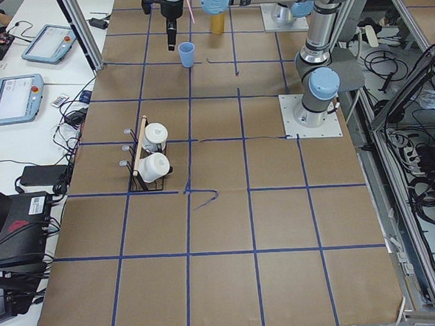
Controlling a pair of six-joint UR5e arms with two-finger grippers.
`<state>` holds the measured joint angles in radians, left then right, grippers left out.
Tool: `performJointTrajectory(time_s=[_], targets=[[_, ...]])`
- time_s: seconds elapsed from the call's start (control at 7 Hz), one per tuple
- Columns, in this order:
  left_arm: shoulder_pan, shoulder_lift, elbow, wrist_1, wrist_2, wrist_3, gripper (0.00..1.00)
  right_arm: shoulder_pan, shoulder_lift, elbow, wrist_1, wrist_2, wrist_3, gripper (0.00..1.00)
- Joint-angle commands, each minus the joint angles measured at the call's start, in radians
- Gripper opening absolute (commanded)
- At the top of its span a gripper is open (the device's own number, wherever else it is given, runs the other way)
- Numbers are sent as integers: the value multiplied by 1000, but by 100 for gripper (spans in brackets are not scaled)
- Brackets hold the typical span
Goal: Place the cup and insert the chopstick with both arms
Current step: 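Carry the blue cup to center with left gripper while right lifts chopstick, then lower the pink chopstick into the blue cup with the right gripper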
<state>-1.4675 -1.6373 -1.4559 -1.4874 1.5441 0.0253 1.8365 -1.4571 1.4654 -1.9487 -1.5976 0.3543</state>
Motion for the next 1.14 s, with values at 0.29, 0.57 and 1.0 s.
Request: performJointTrajectory(time_s=[0.29,0.57,1.0], targets=[[-4,105,-75,-63,-5,-59,100,116,73,1,-140,-76,8,0],[-98,96,-75,-9,-1,-85,100,118,104,7,-176,-70,15,0],[-116,97,-67,-16,31,-73,100,118,133,15,-216,-67,12,0]])
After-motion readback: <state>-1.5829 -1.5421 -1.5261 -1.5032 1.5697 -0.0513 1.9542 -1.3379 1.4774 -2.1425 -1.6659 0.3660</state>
